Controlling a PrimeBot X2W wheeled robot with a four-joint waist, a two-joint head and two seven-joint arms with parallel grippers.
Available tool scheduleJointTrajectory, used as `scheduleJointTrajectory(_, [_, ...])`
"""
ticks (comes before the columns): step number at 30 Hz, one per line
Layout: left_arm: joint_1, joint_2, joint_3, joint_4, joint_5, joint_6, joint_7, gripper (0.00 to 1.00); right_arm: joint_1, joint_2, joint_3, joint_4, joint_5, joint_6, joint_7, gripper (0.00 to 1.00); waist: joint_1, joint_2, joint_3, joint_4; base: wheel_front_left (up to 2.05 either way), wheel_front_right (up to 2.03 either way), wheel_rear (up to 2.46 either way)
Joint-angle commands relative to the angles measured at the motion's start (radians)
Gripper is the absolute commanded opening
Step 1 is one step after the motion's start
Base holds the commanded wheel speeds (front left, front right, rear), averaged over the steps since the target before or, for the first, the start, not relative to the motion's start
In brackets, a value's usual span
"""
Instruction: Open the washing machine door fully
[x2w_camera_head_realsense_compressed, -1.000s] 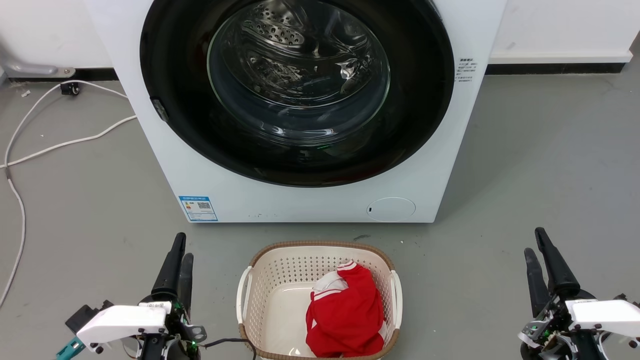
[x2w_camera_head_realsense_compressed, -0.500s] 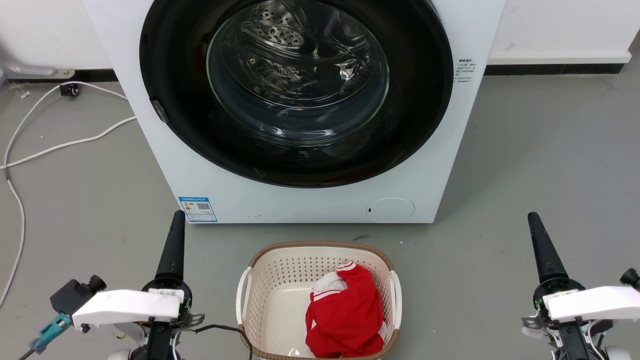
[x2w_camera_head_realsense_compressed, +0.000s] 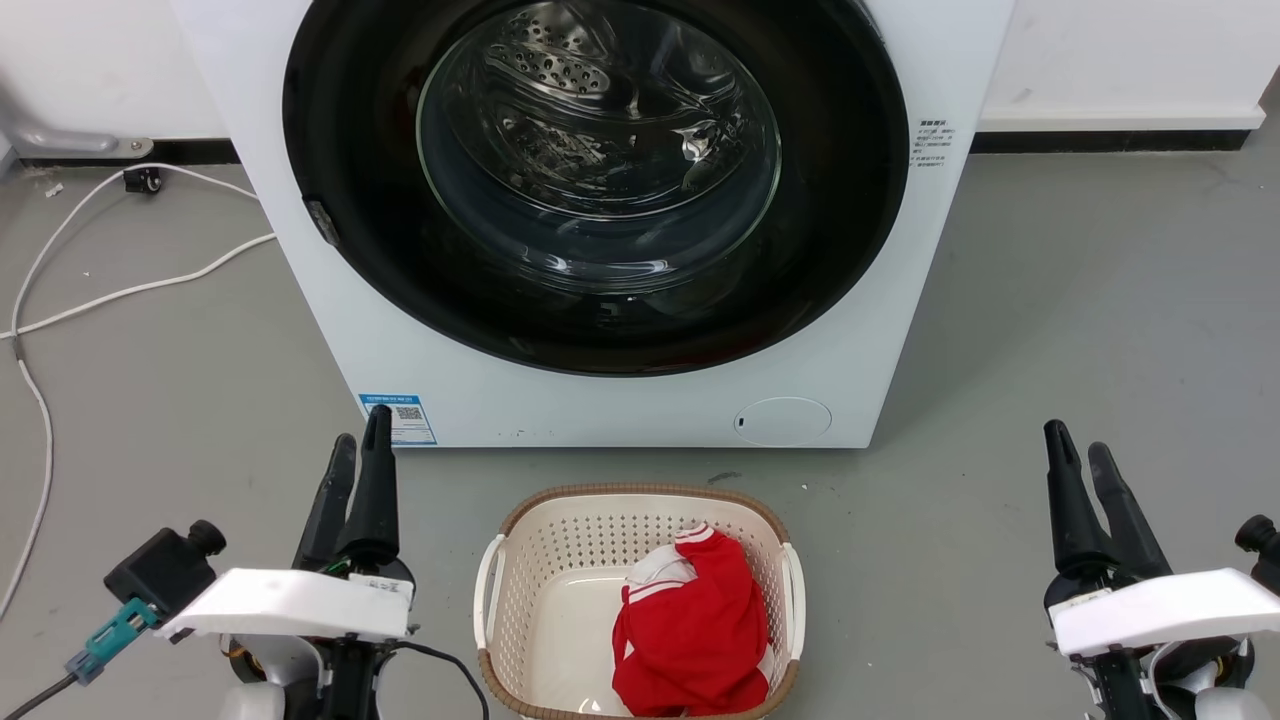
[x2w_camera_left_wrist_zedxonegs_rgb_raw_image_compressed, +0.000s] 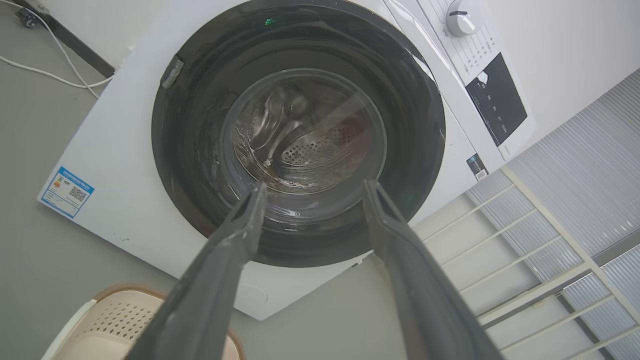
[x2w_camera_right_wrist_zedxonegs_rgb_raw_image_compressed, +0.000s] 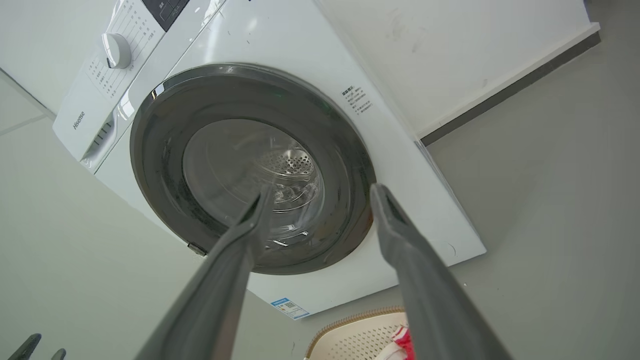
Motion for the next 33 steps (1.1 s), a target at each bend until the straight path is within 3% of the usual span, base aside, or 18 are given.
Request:
scheduleJointTrajectory(1, [-0.012, 0.003, -0.008, -0.019, 0.044, -0.001, -0.012, 1.00, -0.006, 0.000, 0.001, -0.021, -0.047, 0.000, -0.007, 1.00, 0.0000, 0.0000, -0.001, -0.001, 0.00, 0.00, 0.00])
scheduleJointTrajectory(14, [-0.008, 0.003, -0.039, -0.035, 0.286, 0.030, -0.053, 1.00, 0.008, 0.001, 0.015, -0.052, -0.264, 0.000, -0.025, 1.00, 0.0000, 0.0000, -0.003, -0.005, 0.00, 0.00, 0.00])
scheduleJointTrajectory(33, [0.000, 0.014, -0.071, -0.019, 0.509, 0.052, -0.101, 1.00, 0.016, 0.002, 0.029, -0.055, -0.500, 0.000, -0.026, 1.00, 0.0000, 0.0000, -0.007, -0.007, 0.00, 0.00, 0.00])
